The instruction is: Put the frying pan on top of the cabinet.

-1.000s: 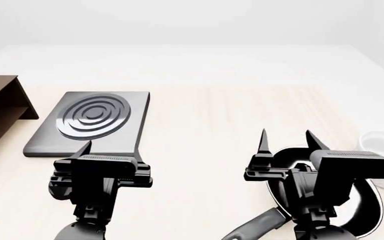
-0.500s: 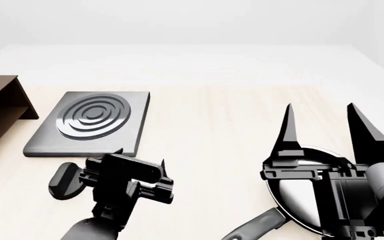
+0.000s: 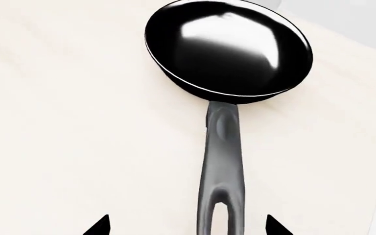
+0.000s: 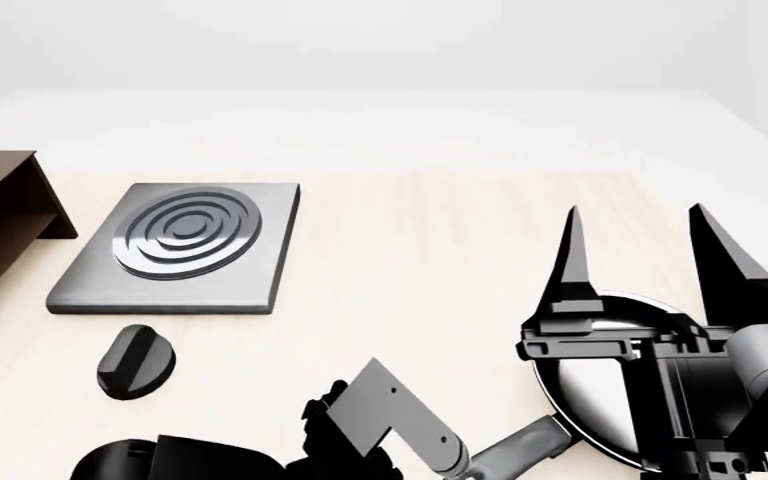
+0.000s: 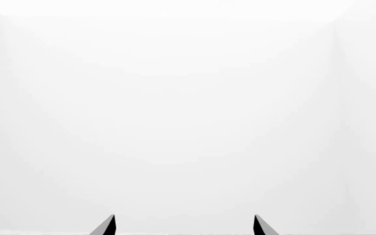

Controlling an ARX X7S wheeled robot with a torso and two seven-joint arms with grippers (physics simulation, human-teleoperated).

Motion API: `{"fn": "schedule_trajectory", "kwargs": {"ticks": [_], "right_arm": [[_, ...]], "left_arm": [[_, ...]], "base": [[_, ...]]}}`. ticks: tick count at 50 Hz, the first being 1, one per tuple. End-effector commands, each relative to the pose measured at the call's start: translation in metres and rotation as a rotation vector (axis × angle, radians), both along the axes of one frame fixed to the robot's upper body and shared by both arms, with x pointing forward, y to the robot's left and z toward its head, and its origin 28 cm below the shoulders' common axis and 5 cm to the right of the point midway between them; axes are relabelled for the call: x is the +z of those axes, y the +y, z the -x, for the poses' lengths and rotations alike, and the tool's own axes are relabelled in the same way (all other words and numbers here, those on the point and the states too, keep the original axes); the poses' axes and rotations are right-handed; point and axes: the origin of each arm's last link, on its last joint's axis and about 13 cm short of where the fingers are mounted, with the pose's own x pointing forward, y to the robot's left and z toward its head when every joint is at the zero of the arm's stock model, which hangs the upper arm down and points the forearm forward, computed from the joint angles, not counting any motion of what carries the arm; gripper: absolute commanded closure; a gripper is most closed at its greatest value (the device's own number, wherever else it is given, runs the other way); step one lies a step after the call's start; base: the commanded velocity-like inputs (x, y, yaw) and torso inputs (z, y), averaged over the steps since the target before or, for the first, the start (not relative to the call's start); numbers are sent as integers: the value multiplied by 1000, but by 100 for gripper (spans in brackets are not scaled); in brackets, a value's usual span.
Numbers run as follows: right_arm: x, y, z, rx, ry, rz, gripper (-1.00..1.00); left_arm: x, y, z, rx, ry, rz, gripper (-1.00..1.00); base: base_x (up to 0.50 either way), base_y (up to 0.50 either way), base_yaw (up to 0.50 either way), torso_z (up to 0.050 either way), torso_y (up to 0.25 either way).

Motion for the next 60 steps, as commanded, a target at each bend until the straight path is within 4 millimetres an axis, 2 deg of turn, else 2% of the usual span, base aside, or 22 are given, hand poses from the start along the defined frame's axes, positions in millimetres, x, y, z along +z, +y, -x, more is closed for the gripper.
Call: {"fn": "schedule_trajectory", "kwargs": {"ticks": [1, 12, 21, 28, 51, 60], "right_arm": [[-2, 0, -1, 3, 7, 1, -100], [-4, 0, 0, 0, 9, 3, -100], [-5, 1, -1, 8, 10, -2, -100], [-5, 1, 0, 10, 9, -5, -100], [-8, 3, -1, 29, 15, -8, -100], [-9, 2, 1, 35, 10, -13, -100]], "left_arm": [[11, -4, 10, -119, 27, 4, -100], [4, -9, 10, -126, 41, 3, -100], [-11, -19, 2, -137, 51, -43, -100], [-22, -28, -18, -138, 43, -86, -100], [-21, -41, -52, -162, 37, -120, -100], [-25, -46, -50, -225, 76, -93, -100]], "base": [[0, 0, 0, 0, 0], [0, 0, 0, 0, 0], [0, 0, 0, 0, 0], [0, 0, 0, 0, 0], [0, 0, 0, 0, 0], [0, 0, 0, 0, 0]]}}
